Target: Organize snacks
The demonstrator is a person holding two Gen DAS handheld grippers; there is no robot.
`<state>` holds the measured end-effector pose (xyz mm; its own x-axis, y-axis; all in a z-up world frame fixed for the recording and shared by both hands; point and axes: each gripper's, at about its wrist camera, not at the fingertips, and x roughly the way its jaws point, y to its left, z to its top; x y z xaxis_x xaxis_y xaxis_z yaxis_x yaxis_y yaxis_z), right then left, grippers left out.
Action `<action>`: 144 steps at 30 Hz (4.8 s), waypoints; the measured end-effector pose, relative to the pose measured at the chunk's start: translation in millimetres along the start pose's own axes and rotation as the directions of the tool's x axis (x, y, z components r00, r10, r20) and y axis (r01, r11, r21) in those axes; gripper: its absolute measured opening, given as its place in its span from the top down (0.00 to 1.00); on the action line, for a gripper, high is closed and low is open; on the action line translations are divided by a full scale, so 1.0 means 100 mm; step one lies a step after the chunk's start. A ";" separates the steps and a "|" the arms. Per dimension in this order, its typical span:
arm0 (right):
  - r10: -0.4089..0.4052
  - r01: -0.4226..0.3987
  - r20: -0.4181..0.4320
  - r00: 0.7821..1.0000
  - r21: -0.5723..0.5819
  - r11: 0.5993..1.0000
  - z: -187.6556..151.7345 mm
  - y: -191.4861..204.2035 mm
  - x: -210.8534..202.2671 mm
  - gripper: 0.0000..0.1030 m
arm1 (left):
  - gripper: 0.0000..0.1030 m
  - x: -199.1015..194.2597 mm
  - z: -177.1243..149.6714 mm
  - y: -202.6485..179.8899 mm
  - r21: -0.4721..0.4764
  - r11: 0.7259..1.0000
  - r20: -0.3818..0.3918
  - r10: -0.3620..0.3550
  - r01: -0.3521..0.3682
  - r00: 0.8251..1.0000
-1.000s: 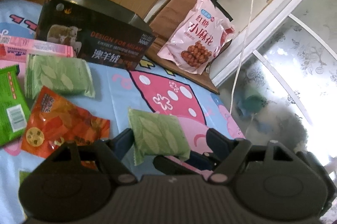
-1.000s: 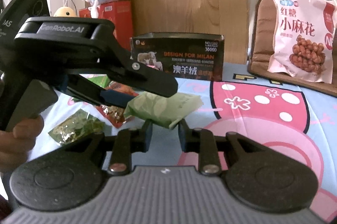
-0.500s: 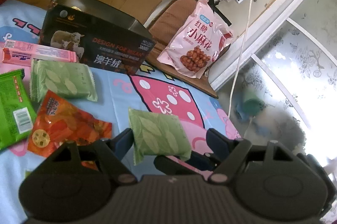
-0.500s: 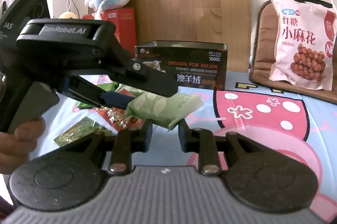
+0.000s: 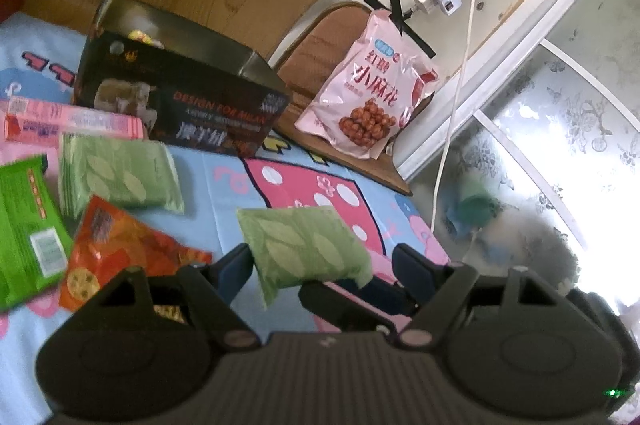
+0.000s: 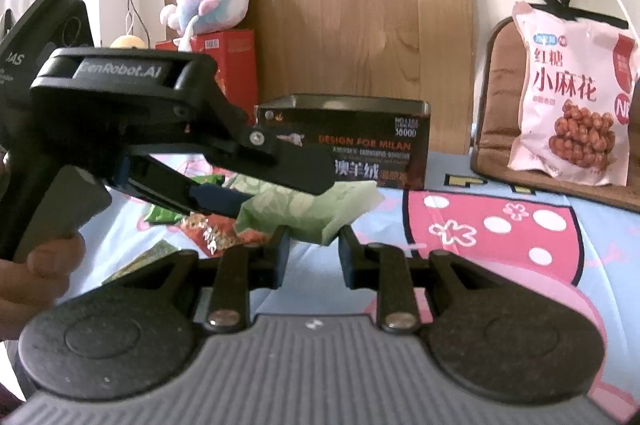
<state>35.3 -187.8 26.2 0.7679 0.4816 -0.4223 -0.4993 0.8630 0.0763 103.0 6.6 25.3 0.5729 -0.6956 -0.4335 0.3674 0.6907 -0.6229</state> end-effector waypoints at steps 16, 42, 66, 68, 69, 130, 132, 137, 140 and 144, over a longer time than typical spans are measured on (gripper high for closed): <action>0.020 -0.002 0.169 0.985 -0.103 0.995 0.72 -0.05 0.60 0.72 | 0.21 0.15 0.97 -0.16 0.181 0.982 0.123 0.037 -0.059 0.992; 0.109 -0.109 -0.100 0.989 0.004 0.994 0.51 -0.61 0.81 0.63 | 0.31 0.60 0.77 0.12 0.131 0.981 -0.036 0.150 -0.144 0.988; 0.149 -0.134 -0.063 0.987 0.205 0.970 0.36 -0.49 0.71 0.50 | 0.07 -0.96 0.61 0.71 -0.055 0.955 0.256 0.296 -0.292 0.920; 0.174 -0.153 -0.089 0.981 0.208 0.966 0.35 -0.35 0.73 0.50 | 0.07 -1.06 0.46 0.76 -0.066 0.943 0.242 0.332 -0.326 0.912; 0.186 -0.164 -0.094 0.978 0.202 0.966 0.36 -0.29 0.70 0.50 | 0.07 -1.11 0.40 0.78 -0.070 0.936 0.235 0.351 -0.344 0.907; -0.027 0.061 -0.139 0.990 0.248 0.967 -0.28 -0.39 -0.20 0.57 | 0.21 0.29 -0.39 -0.18 0.157 0.965 -0.072 0.224 -0.211 0.972; -0.029 0.061 -0.133 0.991 0.243 0.968 -0.29 -0.37 -0.20 0.54 | 0.19 0.29 -0.40 -0.20 0.163 0.963 -0.072 0.229 -0.215 0.971; -0.031 0.061 -0.131 0.991 0.232 0.971 -0.29 -0.37 -0.20 0.51 | 0.17 0.31 -0.41 -0.24 0.177 0.957 -0.072 0.244 -0.229 0.967; -0.034 0.063 -0.132 0.991 0.223 0.973 -0.29 -0.36 -0.20 0.50 | 0.16 0.30 -0.42 -0.25 0.179 0.956 -0.072 0.248 -0.232 0.966; -0.041 0.069 -0.133 0.990 0.216 0.974 -0.29 -0.34 -0.20 0.50 | 0.16 0.30 -0.42 -0.25 0.178 0.956 -0.073 0.247 -0.231 0.966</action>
<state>25.7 -231.0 6.0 0.7275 0.4215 -0.5413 -0.3468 0.9067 0.2400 80.3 -39.6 0.9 0.5905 -0.5158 -0.6207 0.3497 0.8567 -0.3792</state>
